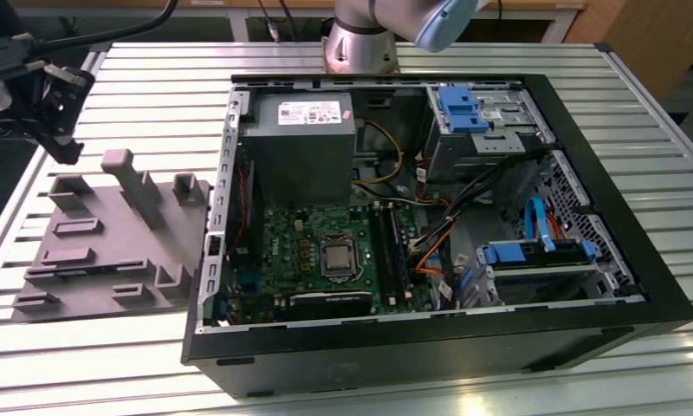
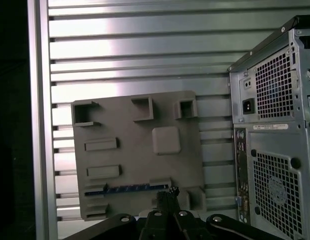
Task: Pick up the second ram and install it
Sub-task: 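Reach for the second ram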
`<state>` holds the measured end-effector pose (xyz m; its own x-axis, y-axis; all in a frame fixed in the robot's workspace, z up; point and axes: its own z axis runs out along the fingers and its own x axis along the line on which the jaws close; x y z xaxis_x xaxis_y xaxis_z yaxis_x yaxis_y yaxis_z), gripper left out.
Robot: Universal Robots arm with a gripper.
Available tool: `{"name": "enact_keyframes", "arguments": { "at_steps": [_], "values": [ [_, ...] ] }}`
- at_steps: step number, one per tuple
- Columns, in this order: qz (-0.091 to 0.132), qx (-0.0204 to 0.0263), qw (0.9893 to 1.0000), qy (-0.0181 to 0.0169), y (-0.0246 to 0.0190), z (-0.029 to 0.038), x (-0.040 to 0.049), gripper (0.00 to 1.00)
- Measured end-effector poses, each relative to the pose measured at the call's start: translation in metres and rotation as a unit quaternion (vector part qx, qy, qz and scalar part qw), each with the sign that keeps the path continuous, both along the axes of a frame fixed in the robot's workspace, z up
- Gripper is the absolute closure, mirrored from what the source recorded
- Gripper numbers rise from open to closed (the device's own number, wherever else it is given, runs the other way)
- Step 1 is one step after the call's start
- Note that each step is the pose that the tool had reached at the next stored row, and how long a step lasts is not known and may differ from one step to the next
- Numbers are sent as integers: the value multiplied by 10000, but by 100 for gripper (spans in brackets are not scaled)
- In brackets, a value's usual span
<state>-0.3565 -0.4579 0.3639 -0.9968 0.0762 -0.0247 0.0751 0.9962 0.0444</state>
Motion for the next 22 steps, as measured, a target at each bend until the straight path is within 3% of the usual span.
{"name": "enact_keyframes", "arguments": {
  "at_steps": [22],
  "values": [
    [0, 0, 10000, 0, -70, -49, -60, 89]
  ]
}}
